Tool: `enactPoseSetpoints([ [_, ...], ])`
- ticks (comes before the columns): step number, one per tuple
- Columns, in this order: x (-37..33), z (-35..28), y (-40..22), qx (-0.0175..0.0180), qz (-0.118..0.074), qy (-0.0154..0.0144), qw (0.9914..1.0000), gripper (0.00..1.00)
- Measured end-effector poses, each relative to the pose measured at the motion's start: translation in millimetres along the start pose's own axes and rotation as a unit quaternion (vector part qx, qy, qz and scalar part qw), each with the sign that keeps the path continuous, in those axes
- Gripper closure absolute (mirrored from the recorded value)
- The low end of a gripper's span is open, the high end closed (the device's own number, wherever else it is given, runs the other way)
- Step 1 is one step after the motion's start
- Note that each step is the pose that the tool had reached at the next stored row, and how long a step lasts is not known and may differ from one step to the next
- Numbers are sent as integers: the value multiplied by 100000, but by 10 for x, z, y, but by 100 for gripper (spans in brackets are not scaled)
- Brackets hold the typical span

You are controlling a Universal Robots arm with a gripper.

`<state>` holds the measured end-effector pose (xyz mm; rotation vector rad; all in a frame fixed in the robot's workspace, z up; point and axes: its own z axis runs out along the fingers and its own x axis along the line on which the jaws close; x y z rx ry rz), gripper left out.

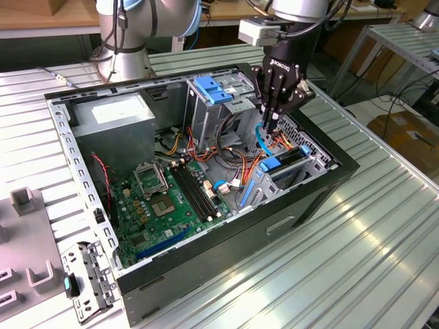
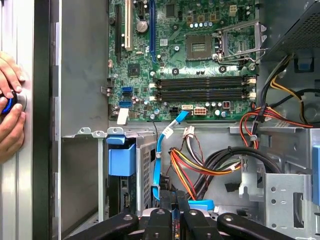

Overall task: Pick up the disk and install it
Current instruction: 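Insert the second disk wire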

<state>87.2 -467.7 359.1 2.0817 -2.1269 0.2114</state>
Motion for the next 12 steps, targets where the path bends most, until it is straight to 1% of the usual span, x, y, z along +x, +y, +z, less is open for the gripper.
enactPoseSetpoints([
  [1,0,1,12,394,82,-37,99999,84],
  [2,1,1,31,876,187,-112,99996,84],
  [3,2,1,46,1228,260,-213,99992,84],
  [4,8,5,58,1523,325,-401,99987,84],
  [5,21,9,59,1620,337,-471,99985,84],
  [7,78,20,63,1806,363,-791,99980,84],
  [9,125,31,65,1959,404,-1233,99972,84],
  [10,173,41,65,2132,426,-1618,99963,84],
  [11,214,50,64,2392,462,-2015,99950,84],
  [12,227,54,66,2749,501,-2295,99935,84],
])
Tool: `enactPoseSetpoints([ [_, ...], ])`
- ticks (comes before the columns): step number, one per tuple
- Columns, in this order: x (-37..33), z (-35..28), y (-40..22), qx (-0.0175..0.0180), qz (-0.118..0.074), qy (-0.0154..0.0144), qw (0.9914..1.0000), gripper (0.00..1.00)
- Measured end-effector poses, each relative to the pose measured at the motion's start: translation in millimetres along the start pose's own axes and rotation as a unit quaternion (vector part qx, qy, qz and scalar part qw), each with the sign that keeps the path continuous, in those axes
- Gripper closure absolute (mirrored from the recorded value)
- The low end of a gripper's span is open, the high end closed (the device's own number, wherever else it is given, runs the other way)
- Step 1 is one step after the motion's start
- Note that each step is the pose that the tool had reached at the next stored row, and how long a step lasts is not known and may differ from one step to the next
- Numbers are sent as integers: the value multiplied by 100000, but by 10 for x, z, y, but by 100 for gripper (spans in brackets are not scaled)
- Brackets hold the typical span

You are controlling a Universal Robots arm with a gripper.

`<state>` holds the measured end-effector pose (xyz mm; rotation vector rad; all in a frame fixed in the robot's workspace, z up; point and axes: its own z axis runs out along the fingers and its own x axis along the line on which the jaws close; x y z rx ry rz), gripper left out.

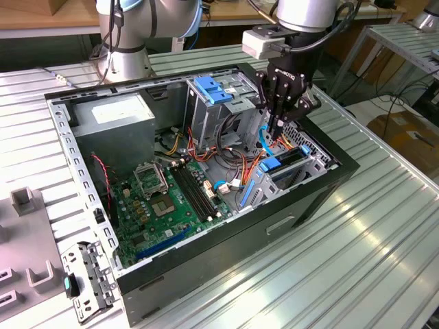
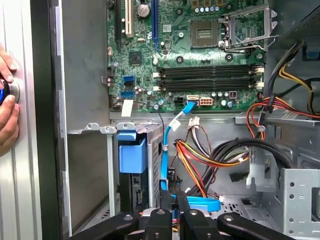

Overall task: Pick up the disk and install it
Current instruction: 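Insert the second disk wire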

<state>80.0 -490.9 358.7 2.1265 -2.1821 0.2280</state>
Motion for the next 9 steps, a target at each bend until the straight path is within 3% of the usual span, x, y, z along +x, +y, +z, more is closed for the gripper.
enactPoseSetpoints([
  [2,11,1,22,1429,210,-804,99986,84],
  [6,25,3,73,1919,324,-1436,99971,84],
  [9,88,14,90,2438,440,-2012,99949,84],
])
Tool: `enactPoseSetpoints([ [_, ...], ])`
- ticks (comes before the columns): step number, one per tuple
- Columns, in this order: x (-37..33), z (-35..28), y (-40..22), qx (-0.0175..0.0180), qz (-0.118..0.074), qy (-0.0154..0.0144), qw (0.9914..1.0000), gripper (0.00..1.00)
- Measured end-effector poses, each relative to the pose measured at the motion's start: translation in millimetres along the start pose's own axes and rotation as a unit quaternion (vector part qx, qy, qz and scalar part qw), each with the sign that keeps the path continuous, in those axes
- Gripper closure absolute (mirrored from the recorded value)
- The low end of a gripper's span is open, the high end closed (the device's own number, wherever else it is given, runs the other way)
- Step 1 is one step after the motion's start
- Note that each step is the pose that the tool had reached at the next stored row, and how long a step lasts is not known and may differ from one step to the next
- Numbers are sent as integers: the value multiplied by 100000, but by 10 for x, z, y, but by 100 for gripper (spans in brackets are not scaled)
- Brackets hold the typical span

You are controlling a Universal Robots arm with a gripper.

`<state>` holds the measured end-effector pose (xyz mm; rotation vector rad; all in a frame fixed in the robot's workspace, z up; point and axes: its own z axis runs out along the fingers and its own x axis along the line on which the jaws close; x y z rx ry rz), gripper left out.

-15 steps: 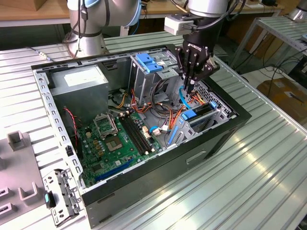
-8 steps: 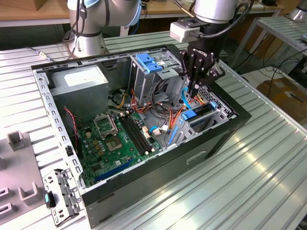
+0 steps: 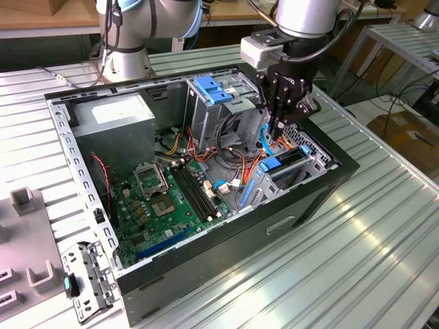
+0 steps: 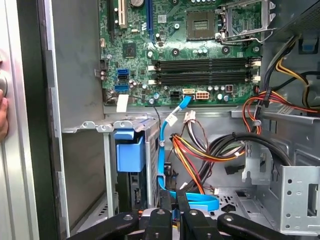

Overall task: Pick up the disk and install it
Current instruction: 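Insert the second disk wire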

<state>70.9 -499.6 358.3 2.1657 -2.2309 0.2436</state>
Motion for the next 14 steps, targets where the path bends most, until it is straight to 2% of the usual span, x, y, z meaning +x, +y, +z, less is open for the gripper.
enactPoseSetpoints([
  [3,59,8,21,420,109,-576,99997,84],
  [9,182,28,46,1372,377,-2089,99968,84],
  [12,258,44,88,1966,495,-2589,99946,84],
  [14,294,54,98,2127,531,-2759,99938,84],
])
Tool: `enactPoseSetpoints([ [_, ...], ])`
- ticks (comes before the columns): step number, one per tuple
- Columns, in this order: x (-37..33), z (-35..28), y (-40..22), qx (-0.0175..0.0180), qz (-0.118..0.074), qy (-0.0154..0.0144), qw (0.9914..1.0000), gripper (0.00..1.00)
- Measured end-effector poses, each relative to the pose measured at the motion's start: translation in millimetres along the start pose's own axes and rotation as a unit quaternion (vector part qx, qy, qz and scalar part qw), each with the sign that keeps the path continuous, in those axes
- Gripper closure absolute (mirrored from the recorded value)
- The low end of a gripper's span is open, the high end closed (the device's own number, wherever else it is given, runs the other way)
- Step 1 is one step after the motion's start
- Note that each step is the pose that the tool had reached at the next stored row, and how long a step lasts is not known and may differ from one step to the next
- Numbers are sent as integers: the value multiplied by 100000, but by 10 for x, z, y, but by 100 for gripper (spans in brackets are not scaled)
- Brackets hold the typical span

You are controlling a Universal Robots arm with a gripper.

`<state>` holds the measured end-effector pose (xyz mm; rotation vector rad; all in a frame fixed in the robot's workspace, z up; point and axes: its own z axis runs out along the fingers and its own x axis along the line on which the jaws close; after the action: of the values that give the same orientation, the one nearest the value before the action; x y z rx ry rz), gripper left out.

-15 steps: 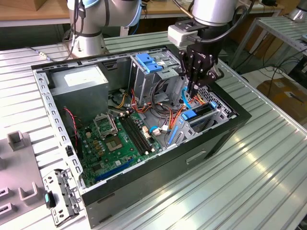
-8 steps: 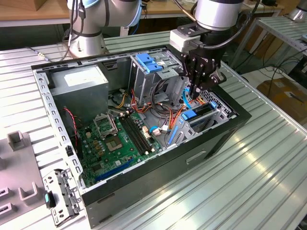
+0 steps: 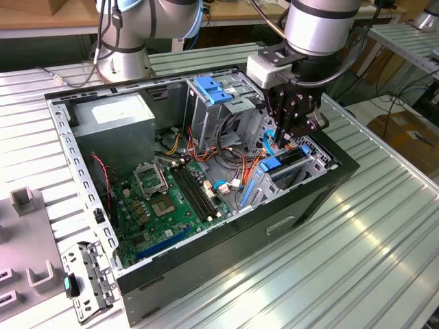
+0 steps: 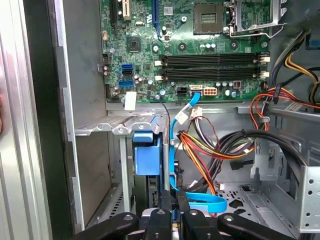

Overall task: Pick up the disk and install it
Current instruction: 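Insert the second disk wire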

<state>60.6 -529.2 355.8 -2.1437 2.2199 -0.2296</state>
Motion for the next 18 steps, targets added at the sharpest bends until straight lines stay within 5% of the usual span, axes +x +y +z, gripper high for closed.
enactPoseSetpoints([
  [4,69,23,3,94,29,-123,100000,84],
  [18,106,78,-23,225,38,-126,100000,84],
])
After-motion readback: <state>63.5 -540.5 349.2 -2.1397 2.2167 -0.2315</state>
